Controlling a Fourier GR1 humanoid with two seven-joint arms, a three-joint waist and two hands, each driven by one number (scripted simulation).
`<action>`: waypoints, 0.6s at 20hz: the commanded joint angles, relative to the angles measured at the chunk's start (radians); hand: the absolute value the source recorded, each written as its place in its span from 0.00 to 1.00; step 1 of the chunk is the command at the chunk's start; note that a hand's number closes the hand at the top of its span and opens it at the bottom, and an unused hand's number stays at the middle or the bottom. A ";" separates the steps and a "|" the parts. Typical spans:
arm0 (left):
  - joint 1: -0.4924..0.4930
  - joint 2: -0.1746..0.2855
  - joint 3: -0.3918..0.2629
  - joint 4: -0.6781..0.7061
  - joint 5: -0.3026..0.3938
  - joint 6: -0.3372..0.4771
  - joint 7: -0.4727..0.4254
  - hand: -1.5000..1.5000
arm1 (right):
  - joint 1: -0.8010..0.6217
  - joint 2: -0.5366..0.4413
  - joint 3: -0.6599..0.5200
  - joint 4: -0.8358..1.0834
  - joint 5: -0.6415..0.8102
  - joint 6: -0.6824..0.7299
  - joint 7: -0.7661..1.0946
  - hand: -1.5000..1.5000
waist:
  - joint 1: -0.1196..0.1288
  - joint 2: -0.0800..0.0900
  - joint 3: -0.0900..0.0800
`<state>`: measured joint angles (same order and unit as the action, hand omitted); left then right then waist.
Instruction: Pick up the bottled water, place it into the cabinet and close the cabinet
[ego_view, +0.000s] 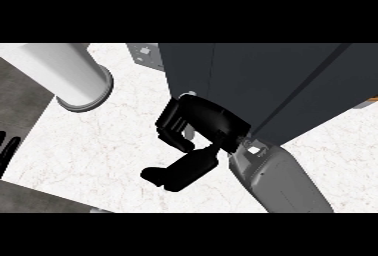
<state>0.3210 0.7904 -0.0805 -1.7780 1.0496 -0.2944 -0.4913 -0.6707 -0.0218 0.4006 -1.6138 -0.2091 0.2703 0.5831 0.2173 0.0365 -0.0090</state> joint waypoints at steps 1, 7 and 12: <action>0.009 0.003 0.020 0.012 0.011 -0.013 -0.004 0.00 | -0.186 0.021 -0.059 0.178 0.054 -0.145 -0.032 1.00 | -0.020 -0.007 0.003; 0.007 0.002 0.031 0.039 0.008 -0.035 -0.011 0.00 | -0.369 0.022 -0.162 0.415 0.045 -0.298 -0.116 1.00 | -0.037 0.005 0.004; 0.037 -0.016 0.017 0.032 -0.020 -0.053 -0.032 0.00 | -0.406 0.022 -0.158 0.514 0.002 -0.418 -0.171 1.00 | -0.031 0.003 0.005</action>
<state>0.3523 0.7787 -0.0615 -1.7498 1.0376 -0.3347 -0.5176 -0.9446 0.0006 0.3334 -1.2590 -0.2132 -0.0223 0.4877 0.1808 0.0208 0.0011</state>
